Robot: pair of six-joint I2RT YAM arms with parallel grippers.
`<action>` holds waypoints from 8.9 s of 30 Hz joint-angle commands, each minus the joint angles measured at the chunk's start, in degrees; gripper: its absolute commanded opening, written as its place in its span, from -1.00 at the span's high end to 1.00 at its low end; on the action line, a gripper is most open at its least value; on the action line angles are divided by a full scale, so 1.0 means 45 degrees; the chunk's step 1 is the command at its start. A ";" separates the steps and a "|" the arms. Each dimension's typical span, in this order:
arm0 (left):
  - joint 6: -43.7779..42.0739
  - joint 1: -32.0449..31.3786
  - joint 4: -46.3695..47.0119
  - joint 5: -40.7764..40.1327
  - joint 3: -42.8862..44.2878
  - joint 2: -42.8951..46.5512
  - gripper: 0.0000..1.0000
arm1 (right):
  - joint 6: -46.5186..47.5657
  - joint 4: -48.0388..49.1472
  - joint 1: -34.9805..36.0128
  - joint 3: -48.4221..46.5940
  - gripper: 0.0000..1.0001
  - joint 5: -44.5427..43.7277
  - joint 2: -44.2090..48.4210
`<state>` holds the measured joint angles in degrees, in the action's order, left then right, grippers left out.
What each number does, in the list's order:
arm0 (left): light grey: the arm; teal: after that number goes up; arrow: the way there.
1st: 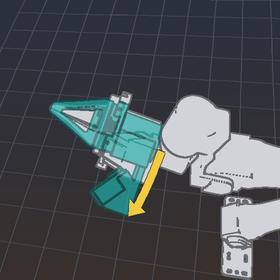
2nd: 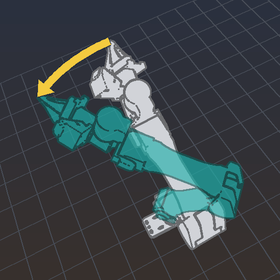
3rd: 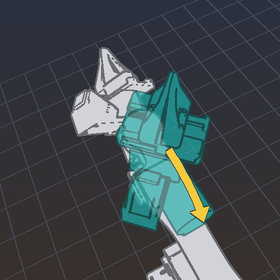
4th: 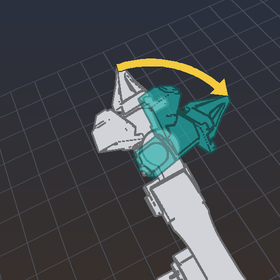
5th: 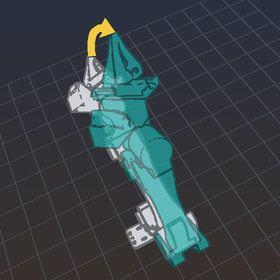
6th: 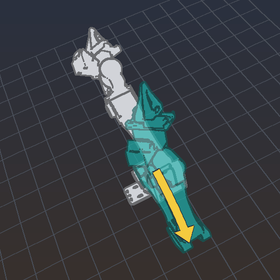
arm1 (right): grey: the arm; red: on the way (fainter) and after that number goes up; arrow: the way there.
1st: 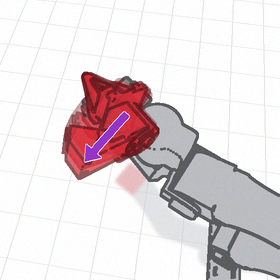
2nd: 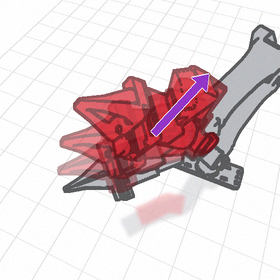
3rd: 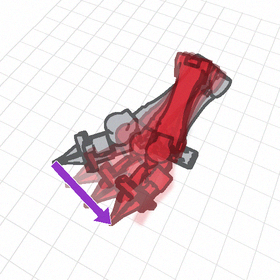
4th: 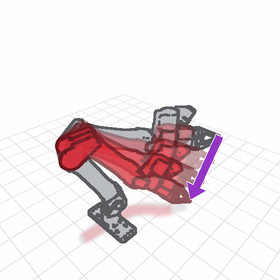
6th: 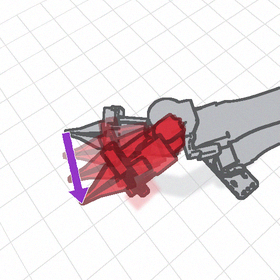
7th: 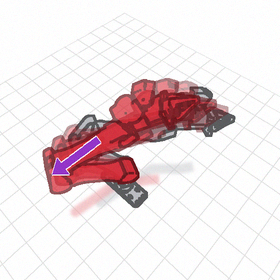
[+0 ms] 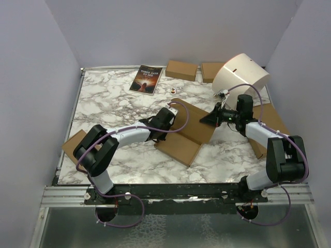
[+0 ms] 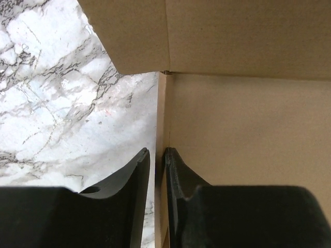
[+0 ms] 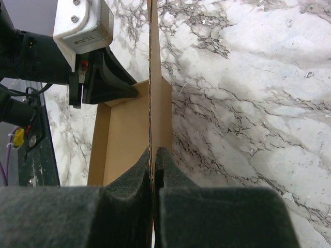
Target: Fold the paper box
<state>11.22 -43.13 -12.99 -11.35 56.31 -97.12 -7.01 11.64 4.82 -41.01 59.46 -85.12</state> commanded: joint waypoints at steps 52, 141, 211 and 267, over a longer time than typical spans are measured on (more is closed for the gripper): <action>0.2250 -0.0155 0.0874 0.0498 -0.2035 0.4675 0.09 | 0.3332 -0.2706 0.0052 -0.1108 0.99 0.1336 0.0792; 0.3237 0.2632 -0.2226 -0.2722 1.5467 -1.0059 0.88 | 0.2548 -0.6122 -0.6220 -0.3770 0.99 0.3054 0.3643; 0.2270 -0.4419 0.2469 -0.1675 0.0226 0.0841 -0.18 | 0.6704 -0.8126 -0.0505 -0.5305 0.96 0.2022 -0.2753; -0.0148 0.3404 1.6528 0.8088 -0.8688 0.3909 0.76 | 1.5173 -1.4882 0.1311 -0.8447 0.98 0.3313 -0.4183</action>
<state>11.86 -26.98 58.70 18.81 15.05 -77.82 60.47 -54.54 10.11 -77.73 72.25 -103.22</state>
